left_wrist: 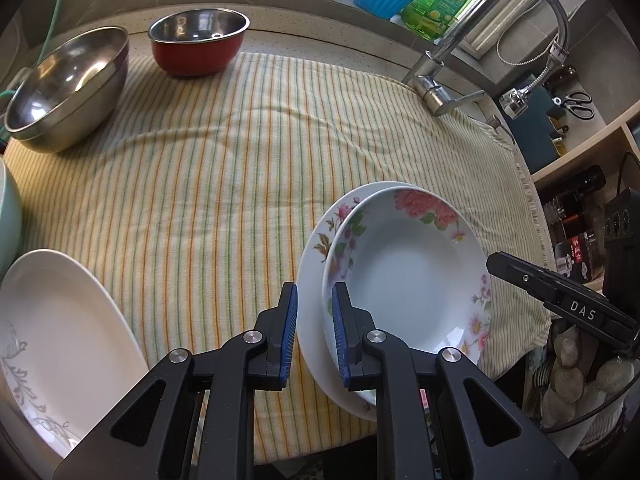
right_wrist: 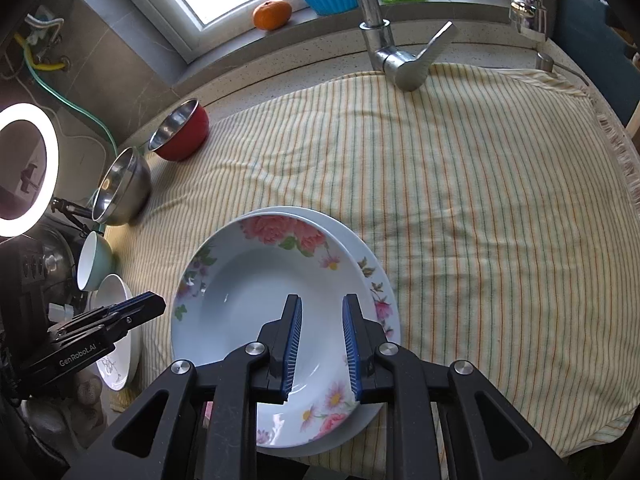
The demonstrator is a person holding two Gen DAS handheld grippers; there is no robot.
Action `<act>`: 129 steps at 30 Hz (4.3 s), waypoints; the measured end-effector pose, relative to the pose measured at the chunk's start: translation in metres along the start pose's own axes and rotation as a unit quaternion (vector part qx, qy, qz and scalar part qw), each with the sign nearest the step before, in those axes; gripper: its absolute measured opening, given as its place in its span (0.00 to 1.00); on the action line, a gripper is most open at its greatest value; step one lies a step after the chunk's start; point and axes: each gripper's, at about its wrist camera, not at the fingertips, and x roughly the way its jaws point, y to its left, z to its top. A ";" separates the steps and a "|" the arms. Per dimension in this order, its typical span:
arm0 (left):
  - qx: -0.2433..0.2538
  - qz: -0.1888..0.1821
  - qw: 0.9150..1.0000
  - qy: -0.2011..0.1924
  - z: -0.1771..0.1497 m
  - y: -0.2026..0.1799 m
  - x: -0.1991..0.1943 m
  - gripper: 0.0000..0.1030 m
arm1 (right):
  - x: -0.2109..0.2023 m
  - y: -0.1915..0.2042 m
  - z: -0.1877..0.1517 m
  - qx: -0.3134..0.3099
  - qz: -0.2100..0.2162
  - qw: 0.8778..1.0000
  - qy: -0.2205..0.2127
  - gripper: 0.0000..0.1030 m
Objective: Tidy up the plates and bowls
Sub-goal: 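Lower the nested pink plates onto the towel and open both grippers, then move both grippers to the rim of the white leaf-pattern plate, then close both grippers on the leaf-pattern plate rim, then carry the leaf-pattern plate with both grippers toward the pink plate stack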
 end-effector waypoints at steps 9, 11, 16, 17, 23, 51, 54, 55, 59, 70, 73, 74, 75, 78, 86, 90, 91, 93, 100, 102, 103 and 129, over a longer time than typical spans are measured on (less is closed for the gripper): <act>-0.055 0.011 0.998 -0.023 -0.007 0.039 -0.025 0.15 | 0.011 0.043 0.012 -0.048 0.028 0.998 -0.001 0.18; -0.071 0.015 0.997 -0.029 -0.010 0.050 -0.032 0.15 | 0.015 0.053 0.013 -0.059 0.037 0.998 0.003 0.18; -0.105 0.030 0.993 -0.044 -0.021 0.076 -0.047 0.15 | 0.026 0.083 0.014 -0.091 0.054 0.994 0.013 0.18; -0.112 0.032 0.992 -0.047 -0.024 0.080 -0.050 0.15 | 0.028 0.088 0.014 -0.097 0.058 0.994 0.016 0.18; -0.151 0.048 0.985 -0.062 -0.041 0.110 -0.067 0.15 | 0.041 0.124 0.011 -0.130 0.076 0.988 0.033 0.18; -0.288 0.130 0.944 -0.096 -0.116 0.213 -0.105 0.15 | 0.118 0.239 -0.010 -0.224 0.111 0.961 0.115 0.18; -0.290 0.128 0.944 -0.091 -0.119 0.215 -0.103 0.15 | 0.125 0.241 -0.010 -0.221 0.112 0.961 0.124 0.18; -0.292 0.125 0.944 -0.090 -0.119 0.216 -0.102 0.15 | 0.126 0.241 -0.010 -0.221 0.112 0.960 0.127 0.18; -0.299 0.114 0.944 -0.080 -0.121 0.222 -0.095 0.15 | 0.133 0.243 -0.013 -0.222 0.111 0.959 0.135 0.18; -0.298 0.102 0.947 -0.070 -0.121 0.223 -0.086 0.11 | 0.145 0.246 -0.015 -0.222 0.116 0.957 0.150 0.14; -0.296 0.100 0.947 -0.070 -0.121 0.222 -0.086 0.09 | 0.146 0.247 -0.016 -0.222 0.120 0.956 0.153 0.09; -0.295 0.099 0.948 -0.070 -0.120 0.222 -0.086 0.08 | 0.146 0.247 -0.017 -0.223 0.118 0.956 0.152 0.09; -0.294 0.101 0.948 -0.069 -0.120 0.221 -0.086 0.08 | 0.146 0.247 -0.017 -0.224 0.117 0.955 0.152 0.09; -0.291 0.104 0.948 -0.069 -0.120 0.221 -0.085 0.08 | 0.147 0.247 -0.017 -0.224 0.117 0.956 0.152 0.09; -0.283 0.113 0.950 -0.069 -0.117 0.218 -0.085 0.08 | 0.146 0.247 -0.018 -0.229 0.112 0.956 0.148 0.07; -0.278 0.117 0.951 -0.070 -0.116 0.218 -0.085 0.08 | 0.146 0.247 -0.020 -0.229 0.110 0.956 0.146 0.06; -0.276 0.119 0.951 -0.070 -0.115 0.217 -0.085 0.08 | 0.146 0.247 -0.020 -0.228 0.110 0.956 0.145 0.06; -0.272 0.123 0.952 -0.071 -0.114 0.216 -0.086 0.08 | 0.145 0.246 -0.020 -0.227 0.109 0.957 0.144 0.06; -0.261 0.126 0.954 -0.077 -0.110 0.211 -0.091 0.08 | 0.137 0.242 -0.020 -0.217 0.110 0.960 0.137 0.06; -0.260 0.126 0.954 -0.077 -0.108 0.209 -0.090 0.08 | 0.133 0.241 -0.018 -0.213 0.111 0.962 0.132 0.06; -0.259 0.124 0.955 -0.078 -0.107 0.208 -0.090 0.08 | 0.131 0.240 -0.017 -0.213 0.111 0.962 0.129 0.06; -0.160 0.073 0.980 -0.090 -0.042 0.133 -0.082 0.08 | 0.055 0.153 0.010 -0.124 0.089 0.987 0.052 0.06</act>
